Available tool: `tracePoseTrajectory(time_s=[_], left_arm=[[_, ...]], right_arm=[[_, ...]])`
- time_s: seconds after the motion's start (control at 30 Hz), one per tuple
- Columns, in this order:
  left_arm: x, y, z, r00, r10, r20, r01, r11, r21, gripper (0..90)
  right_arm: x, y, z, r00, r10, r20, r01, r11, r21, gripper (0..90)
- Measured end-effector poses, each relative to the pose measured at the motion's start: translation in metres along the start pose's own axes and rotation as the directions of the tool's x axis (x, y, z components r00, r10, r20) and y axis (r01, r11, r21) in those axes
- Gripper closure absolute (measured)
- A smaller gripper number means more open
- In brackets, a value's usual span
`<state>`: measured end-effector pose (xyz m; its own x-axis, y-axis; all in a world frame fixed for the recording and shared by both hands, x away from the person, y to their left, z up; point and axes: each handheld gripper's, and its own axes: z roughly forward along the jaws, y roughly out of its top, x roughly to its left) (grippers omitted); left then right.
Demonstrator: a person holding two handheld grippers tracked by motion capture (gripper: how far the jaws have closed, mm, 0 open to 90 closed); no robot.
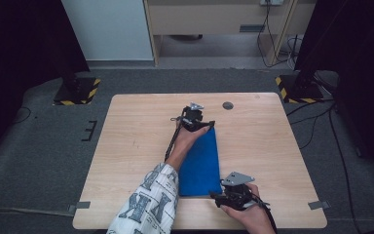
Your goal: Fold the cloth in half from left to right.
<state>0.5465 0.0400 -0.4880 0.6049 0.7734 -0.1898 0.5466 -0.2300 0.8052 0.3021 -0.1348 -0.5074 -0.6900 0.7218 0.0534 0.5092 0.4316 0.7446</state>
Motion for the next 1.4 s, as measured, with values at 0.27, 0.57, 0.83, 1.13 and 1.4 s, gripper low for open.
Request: tracePoseTrajectory(time_s=[0.27,0.57,0.83,1.13,1.4], left_arm=[[0.004,0.002,-0.014,0.9998,0.018,0.000,-0.018,0.9998,0.006,15.6],[0.006,-0.009,-0.031,0.9988,0.038,0.032,-0.039,0.9987,0.032,8.3],[0.018,-0.022,-0.049,0.9992,0.040,-0.007,-0.040,0.9977,0.055,7.4],[0.025,-0.036,-0.066,0.9977,0.061,-0.032,-0.058,0.9953,0.078,5.4],[0.031,-0.038,-0.080,0.9950,0.079,-0.060,-0.075,0.9942,0.078,5.7]], right_arm=[[-0.005,-0.001,0.003,0.9994,0.023,0.026,-0.023,1.000,0.002,11.1],[-0.021,0.005,0.010,0.9980,0.051,0.037,-0.050,0.998,-0.037,6.7],[-0.036,0.016,0.020,0.9989,0.037,0.028,-0.036,0.998,-0.051,6.6],[-0.049,0.032,0.037,0.9996,0.028,-0.005,-0.028,0.999,-0.038,7.0],[-0.058,0.040,0.045,0.9996,0.029,0.007,-0.028,0.999,-0.035,7.2]])
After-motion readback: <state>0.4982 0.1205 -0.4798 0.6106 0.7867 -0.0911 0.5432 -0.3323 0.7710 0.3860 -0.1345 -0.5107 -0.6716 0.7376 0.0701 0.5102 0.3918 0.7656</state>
